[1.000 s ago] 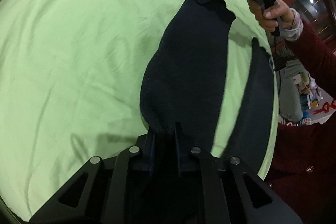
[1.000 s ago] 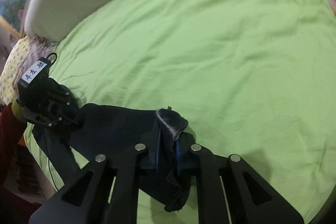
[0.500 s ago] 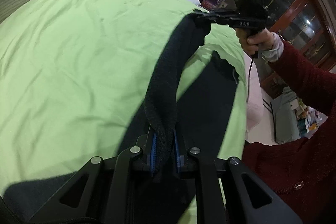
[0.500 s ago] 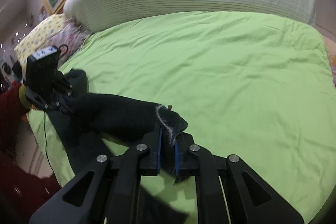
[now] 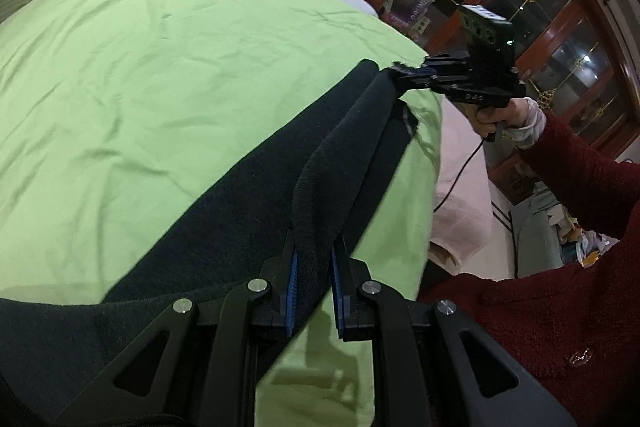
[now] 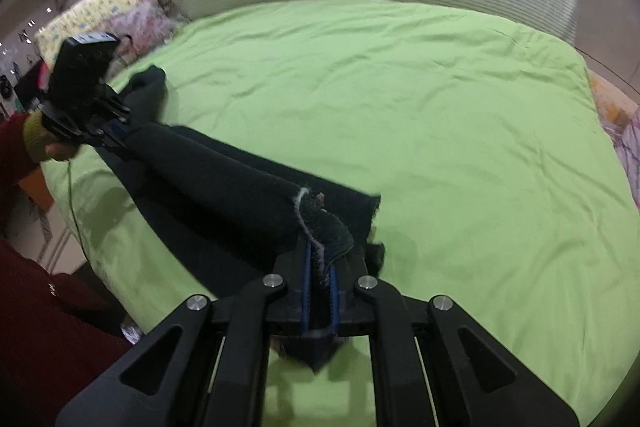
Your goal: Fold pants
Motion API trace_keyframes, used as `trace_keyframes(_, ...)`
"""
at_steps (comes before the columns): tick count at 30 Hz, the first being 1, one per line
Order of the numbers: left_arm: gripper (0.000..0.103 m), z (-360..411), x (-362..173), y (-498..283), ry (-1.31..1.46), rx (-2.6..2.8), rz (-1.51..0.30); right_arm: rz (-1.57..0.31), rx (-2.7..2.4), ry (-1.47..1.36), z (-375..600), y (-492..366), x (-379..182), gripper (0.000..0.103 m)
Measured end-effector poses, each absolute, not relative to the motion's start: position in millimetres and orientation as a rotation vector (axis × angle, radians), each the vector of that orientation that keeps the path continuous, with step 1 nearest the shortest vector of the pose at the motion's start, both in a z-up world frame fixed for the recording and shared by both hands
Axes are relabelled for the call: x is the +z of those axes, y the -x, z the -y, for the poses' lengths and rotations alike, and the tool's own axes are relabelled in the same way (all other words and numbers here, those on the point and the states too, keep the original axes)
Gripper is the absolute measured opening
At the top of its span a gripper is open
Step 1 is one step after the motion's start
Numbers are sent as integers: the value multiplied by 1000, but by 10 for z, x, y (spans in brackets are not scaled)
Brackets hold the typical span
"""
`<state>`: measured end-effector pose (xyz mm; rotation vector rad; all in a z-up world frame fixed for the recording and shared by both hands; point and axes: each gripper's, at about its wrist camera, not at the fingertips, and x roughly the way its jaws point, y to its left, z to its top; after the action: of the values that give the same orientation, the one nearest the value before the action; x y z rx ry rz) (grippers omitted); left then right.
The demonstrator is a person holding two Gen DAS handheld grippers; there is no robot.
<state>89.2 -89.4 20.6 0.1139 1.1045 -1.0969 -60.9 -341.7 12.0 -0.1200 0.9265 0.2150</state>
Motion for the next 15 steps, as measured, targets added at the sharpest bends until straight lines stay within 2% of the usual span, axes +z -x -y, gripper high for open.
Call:
trace_keyframes(6,16,913,-56,-779,-67,-1066,-1127,-981,153,112,3421,725,-91,8)
trace_keyframes(8,22,866,-95,-791,-36,-1031,-1124,-989,136,62,3444,719,-131,10)
trace_keyframes(10,29,849,-112,-793,22,-986,-1141,-973,121,28,3440,757,-93,19)
trace_keyframes(12,41,780,-51,-776,83,-935,-1123,-964,82,-23,3470,792,11,38)
trace_keyframes(13,55,721,7,-750,106,-893,-1102,-938,65,-42,3481,838,92,45)
trace_keyframes(14,65,659,66,-724,126,-857,-1077,-907,52,-56,3495,876,177,56)
trace_keyframes(15,68,617,99,-697,147,-830,-1059,-859,40,-67,3501,929,297,59)
